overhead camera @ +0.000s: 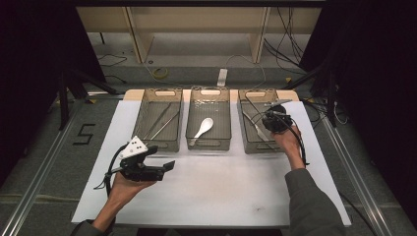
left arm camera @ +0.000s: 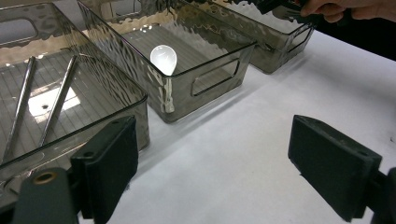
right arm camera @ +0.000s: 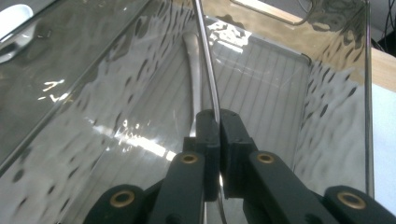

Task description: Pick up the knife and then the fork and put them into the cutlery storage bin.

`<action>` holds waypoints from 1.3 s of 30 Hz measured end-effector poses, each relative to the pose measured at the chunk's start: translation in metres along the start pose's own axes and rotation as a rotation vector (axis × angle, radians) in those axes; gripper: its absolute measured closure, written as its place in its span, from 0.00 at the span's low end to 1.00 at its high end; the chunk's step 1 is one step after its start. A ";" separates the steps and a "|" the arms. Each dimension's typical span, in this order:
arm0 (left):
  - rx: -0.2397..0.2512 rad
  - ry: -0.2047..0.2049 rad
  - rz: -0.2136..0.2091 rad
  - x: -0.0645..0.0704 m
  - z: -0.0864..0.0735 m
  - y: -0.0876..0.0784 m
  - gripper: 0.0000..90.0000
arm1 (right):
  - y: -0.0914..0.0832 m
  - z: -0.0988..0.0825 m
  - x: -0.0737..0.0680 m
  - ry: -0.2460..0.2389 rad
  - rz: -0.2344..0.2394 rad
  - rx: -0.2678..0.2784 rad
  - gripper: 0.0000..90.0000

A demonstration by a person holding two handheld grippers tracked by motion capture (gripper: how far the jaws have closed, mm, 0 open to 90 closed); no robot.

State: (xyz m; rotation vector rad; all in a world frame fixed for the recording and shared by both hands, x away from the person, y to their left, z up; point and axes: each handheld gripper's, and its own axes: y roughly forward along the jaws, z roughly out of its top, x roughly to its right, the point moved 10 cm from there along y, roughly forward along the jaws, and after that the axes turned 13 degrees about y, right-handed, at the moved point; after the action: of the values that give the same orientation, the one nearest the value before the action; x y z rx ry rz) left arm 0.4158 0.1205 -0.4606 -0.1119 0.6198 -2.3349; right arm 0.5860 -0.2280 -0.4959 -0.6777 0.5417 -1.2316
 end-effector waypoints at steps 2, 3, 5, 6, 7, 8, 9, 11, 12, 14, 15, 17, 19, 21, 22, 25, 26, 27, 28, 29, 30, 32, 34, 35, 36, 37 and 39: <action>-0.001 0.003 -0.002 0.000 0.000 0.000 0.17 | 0.002 -0.001 0.001 0.002 -0.004 -0.006 0.98; -0.001 0.004 -0.002 0.001 0.000 0.001 0.17 | 0.003 -0.001 0.001 0.005 -0.003 -0.010 0.98; -0.002 0.003 -0.003 0.001 0.000 0.001 0.17 | 0.005 -0.002 0.001 0.007 -0.007 -0.019 0.97; -0.002 0.002 -0.003 0.000 0.000 0.001 0.17 | 0.006 -0.003 0.001 0.012 -0.006 -0.025 0.96; -0.002 0.001 -0.003 0.000 0.000 0.001 0.17 | 0.007 -0.003 0.001 0.024 0.001 -0.030 0.91; -0.003 0.001 -0.003 0.000 0.000 0.001 0.17 | 0.008 -0.003 0.001 0.037 0.014 -0.034 0.83; -0.003 0.001 -0.003 0.000 0.000 0.001 0.17 | 0.008 -0.002 0.001 0.049 0.022 -0.036 0.81; -0.002 0.001 -0.003 0.000 0.000 0.001 0.17 | 0.006 0.001 -0.001 0.051 0.037 -0.026 0.77; -0.002 0.000 -0.003 0.000 0.000 0.000 0.17 | 0.004 0.002 -0.002 0.051 0.042 -0.024 0.74; -0.002 -0.002 -0.004 0.000 0.000 0.000 0.17 | 0.001 0.005 -0.004 0.049 0.053 -0.012 0.69; -0.001 -0.003 -0.006 0.000 0.000 0.000 0.17 | 0.000 0.005 -0.005 0.051 0.059 -0.008 0.67; 0.004 -0.011 -0.011 0.001 0.000 0.000 0.17 | -0.003 0.006 -0.008 0.056 0.074 -0.001 0.63; 0.006 -0.017 -0.012 0.000 0.001 0.000 0.17 | -0.005 0.004 -0.011 0.060 0.100 -0.002 0.59; 0.007 -0.020 -0.013 0.000 0.001 -0.001 0.17 | -0.008 0.003 -0.016 0.065 0.119 0.003 0.56; 0.008 -0.021 -0.014 0.000 0.001 -0.001 0.17 | -0.011 0.003 -0.018 0.070 0.133 0.007 0.54; 0.006 -0.022 -0.016 0.000 0.000 0.000 0.17 | -0.019 0.003 -0.028 0.083 0.184 0.035 0.48; 0.007 -0.024 -0.017 0.000 0.001 0.000 0.17 | -0.022 0.003 -0.032 0.091 0.204 0.044 0.47; 0.008 -0.025 -0.018 0.000 0.001 0.000 0.17 | -0.026 0.004 -0.035 0.094 0.226 0.055 0.46; 0.012 -0.025 -0.018 0.000 0.001 -0.001 0.17 | -0.029 0.004 -0.040 0.097 0.243 0.068 0.45; 0.013 -0.027 -0.020 0.000 0.001 -0.001 0.17 | -0.034 0.003 -0.044 0.094 0.260 0.078 0.44; 0.013 -0.030 -0.021 -0.001 0.001 -0.001 0.17 | -0.038 0.002 -0.048 0.086 0.273 0.089 0.43; 0.013 -0.035 -0.022 -0.001 0.001 -0.001 0.17 | -0.047 -0.001 -0.057 0.072 0.296 0.113 0.41; 0.013 -0.034 -0.021 -0.001 0.001 -0.001 0.17 | -0.056 -0.005 -0.066 0.062 0.324 0.139 0.40; 0.013 -0.033 -0.020 -0.001 0.001 -0.001 0.17 | -0.062 -0.008 -0.071 0.057 0.343 0.153 0.39; 0.012 -0.033 -0.021 -0.001 0.001 -0.001 0.17 | -0.065 -0.010 -0.074 0.056 0.357 0.162 0.39; 0.012 -0.035 -0.021 -0.001 0.001 -0.001 0.17 | -0.070 -0.014 -0.078 0.056 0.375 0.175 0.39; 0.011 -0.037 -0.022 -0.001 0.001 0.000 0.17 | -0.076 -0.019 -0.082 0.050 0.390 0.187 0.39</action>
State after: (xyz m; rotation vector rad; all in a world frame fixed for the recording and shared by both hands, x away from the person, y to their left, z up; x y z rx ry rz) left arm 0.4161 0.1209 -0.4597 -0.1570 0.5901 -2.3523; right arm 0.5012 -0.1659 -0.4527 -0.3621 0.5617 -0.9191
